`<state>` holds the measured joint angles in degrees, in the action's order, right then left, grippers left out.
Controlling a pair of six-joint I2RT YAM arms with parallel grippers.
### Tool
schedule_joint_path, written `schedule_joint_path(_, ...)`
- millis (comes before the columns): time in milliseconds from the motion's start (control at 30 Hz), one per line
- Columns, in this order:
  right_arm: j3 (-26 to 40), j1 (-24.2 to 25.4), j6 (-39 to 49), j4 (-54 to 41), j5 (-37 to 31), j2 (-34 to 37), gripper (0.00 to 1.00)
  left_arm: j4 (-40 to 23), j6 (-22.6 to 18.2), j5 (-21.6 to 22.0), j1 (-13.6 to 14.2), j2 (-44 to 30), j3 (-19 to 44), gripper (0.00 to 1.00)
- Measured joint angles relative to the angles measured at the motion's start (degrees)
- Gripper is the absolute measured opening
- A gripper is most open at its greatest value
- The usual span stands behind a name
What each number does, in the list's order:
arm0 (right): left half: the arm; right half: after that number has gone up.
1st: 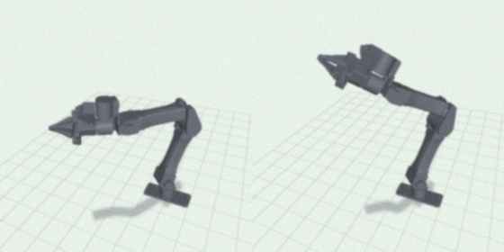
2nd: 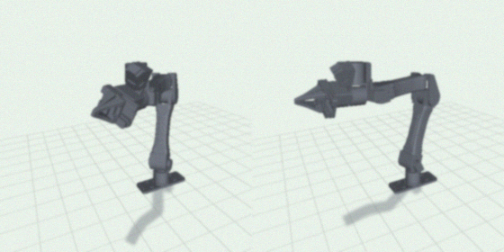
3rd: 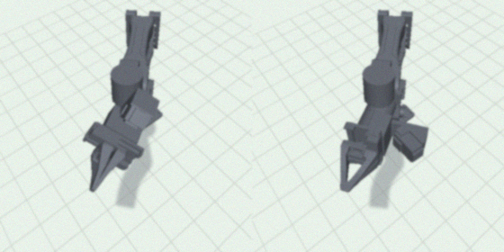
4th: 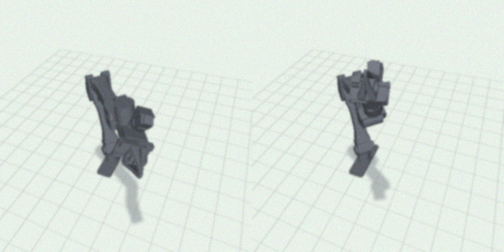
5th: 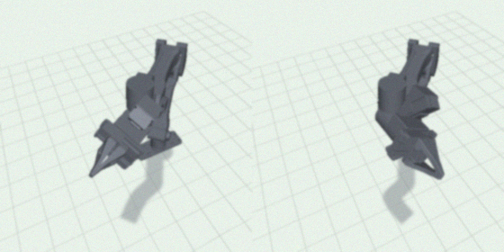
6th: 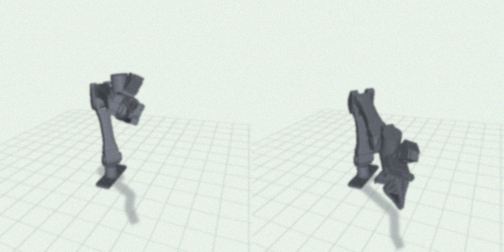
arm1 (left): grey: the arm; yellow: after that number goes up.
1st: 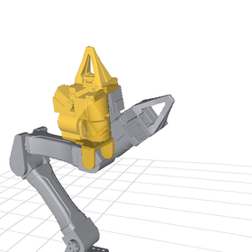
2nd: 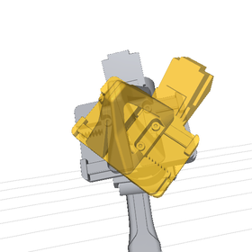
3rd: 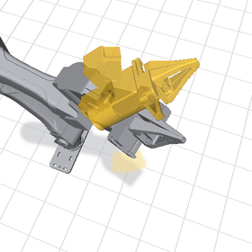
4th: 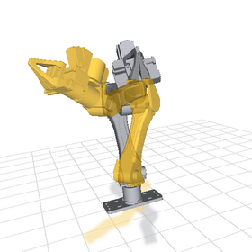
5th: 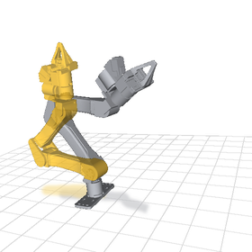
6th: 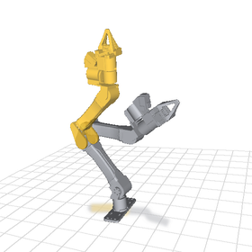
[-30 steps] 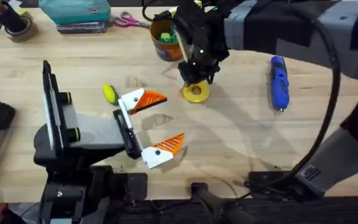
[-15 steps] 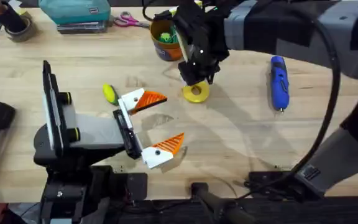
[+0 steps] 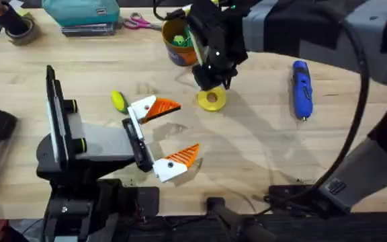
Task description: Pick up the gripper from the table and insert it into the empty holder that is missing its gripper. Then pick up a screw, insert it into the mounting hole, and use the screwdriver to tighten it. Finally, clean up the table by picking up the vegetable and placing it into the bucket.
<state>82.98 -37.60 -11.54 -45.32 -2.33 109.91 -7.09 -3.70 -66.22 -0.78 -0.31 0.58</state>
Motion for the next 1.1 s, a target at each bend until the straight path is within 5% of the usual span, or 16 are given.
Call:
schedule_joint_path(833, 33.8, 0.0, 6.1, -32.3, -2.8, -3.2, 0.006, 0.0, 0.0, 0.0, 0.0, 0.0, 0.0, 0.985)
schedule_joint_path(1100, 41.0, -1.5, 8.2, -35.7, -2.8, -3.4, 0.006, 0.0, 0.0, 0.0, 0.0, 0.0, 0.0, 0.985)
